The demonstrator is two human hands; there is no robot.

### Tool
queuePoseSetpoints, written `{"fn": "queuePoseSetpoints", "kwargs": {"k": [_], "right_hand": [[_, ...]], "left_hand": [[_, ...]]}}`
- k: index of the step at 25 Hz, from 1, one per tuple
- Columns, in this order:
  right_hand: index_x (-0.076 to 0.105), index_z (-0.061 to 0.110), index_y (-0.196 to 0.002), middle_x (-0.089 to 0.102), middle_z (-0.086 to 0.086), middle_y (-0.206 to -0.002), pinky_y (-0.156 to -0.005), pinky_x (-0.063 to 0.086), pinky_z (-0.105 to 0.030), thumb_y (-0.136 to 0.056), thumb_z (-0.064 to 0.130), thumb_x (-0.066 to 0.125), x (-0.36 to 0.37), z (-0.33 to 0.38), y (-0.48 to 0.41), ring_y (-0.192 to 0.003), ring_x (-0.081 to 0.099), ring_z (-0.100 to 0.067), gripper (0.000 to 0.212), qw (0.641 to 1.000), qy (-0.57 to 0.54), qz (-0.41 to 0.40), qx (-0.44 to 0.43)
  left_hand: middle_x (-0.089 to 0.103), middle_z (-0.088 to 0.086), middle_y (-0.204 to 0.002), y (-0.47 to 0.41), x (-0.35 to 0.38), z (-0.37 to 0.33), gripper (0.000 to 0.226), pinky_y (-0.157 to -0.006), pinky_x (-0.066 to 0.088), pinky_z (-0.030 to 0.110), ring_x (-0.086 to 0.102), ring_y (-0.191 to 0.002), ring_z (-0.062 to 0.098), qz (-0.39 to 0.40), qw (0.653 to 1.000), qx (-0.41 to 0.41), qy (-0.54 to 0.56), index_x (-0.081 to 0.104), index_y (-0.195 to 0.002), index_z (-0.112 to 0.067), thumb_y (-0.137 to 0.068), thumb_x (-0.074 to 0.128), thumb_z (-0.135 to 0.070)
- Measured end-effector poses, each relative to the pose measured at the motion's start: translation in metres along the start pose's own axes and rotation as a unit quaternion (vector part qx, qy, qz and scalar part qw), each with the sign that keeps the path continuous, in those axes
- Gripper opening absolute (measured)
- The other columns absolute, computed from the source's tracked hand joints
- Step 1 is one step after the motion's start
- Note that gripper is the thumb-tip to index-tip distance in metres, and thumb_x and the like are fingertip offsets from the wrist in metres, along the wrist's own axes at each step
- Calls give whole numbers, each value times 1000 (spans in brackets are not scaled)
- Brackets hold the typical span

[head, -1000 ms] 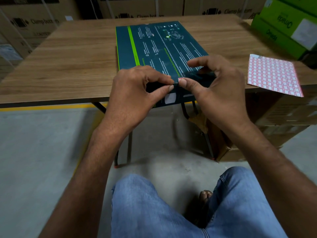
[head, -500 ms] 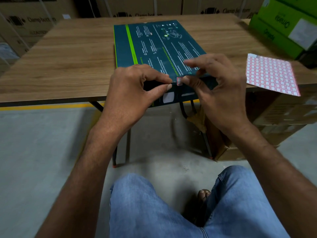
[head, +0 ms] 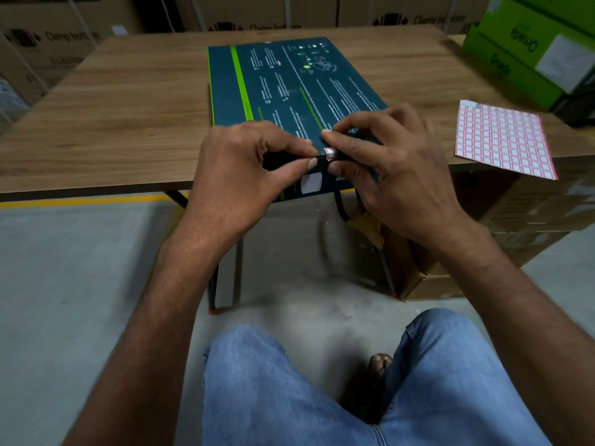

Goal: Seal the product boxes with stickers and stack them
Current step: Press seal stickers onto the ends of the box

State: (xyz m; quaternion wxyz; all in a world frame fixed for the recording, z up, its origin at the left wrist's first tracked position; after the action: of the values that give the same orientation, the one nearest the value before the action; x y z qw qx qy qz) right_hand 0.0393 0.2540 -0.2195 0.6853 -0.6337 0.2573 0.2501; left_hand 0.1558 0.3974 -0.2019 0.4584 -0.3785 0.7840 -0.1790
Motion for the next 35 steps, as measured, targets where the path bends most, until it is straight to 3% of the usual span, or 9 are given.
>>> {"fn": "queuePoseSetpoints", "kwargs": {"k": [3,6,12,16,20,23,27,31,35], "right_hand": [[71,23,-133,67,6,-133,-91,45,-51,-96,39,71,0,-9,8,-115,56,-26,40,997,-57,-4,43],[79,22,-116,71,5,-122,-92,48,-46,-99,36,72,-9,-14,6,-110,61,-21,23,985,-146,-53,77],[79,29,-117,71,7,-118,-81,47,-53,-100,39,70,0,-2,-2,-103,58,-25,22,996,-85,-28,24],[72,33,-131,65,9,-127,-88,44,-51,-87,39,78,3,-6,6,-109,54,-25,45,997,-68,23,33],[77,32,-118,69,13,-116,-92,44,-51,-99,46,67,1,-13,4,-109,55,-17,26,982,-167,-13,85],[79,29,-114,70,9,-112,-86,45,-53,-97,42,72,1,-9,2,-105,58,-21,22,988,-131,-40,65],[79,31,-118,69,7,-116,-85,45,-53,-92,41,77,3,-7,0,-104,57,-25,28,993,-111,-16,32],[80,32,-111,71,13,-111,-89,47,-52,-94,42,75,1,-17,0,-105,59,-17,21,978,-186,-31,88],[80,32,-113,70,9,-114,-84,46,-55,-94,42,75,2,-10,-2,-104,58,-21,22,989,-136,-32,51]], "left_hand": [[79,-8,-100,0,0,2,15,-82,61,38,74,-92,1,1,1000,-6,11,84,-101,-18,-88,84,-27],[79,-7,-100,-1,0,2,16,-83,61,36,74,-92,0,2,1000,-8,9,84,-101,-18,-88,85,-27],[79,-7,-101,-1,-1,1,17,-84,62,32,74,-92,-1,1,1000,-7,12,84,-101,-17,-88,85,-28],[79,-7,-101,-2,-1,0,17,-84,62,31,74,-92,-1,7,1000,-10,11,84,-101,-16,-87,86,-27],[80,-5,-102,0,-3,2,17,-87,61,28,74,-94,-2,11,1000,-17,19,84,-100,-15,-87,86,-25],[79,-6,-102,0,-2,2,17,-88,60,23,74,-95,-2,17,999,-16,28,83,-101,-15,-87,86,-24],[79,-7,-101,-1,-3,4,17,-88,60,23,75,-94,-2,17,999,-17,31,83,-101,-15,-87,86,-23],[78,-9,-100,-2,-3,3,15,-88,60,23,75,-94,-1,20,999,-21,37,83,-100,-15,-87,86,-22],[78,-7,-99,-1,-3,3,15,-87,60,24,75,-93,0,19,999,-21,38,83,-99,-14,-86,86,-20]]}}
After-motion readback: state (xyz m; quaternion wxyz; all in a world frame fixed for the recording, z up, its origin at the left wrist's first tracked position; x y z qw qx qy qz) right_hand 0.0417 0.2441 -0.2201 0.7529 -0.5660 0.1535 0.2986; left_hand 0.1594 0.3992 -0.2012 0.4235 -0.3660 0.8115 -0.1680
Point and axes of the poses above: each hand's wrist, its own y-axis away from the middle knuckle, its own x-axis out of the palm, z = x × y, the point moved 8 cm from there along -y, towards the middle knuckle
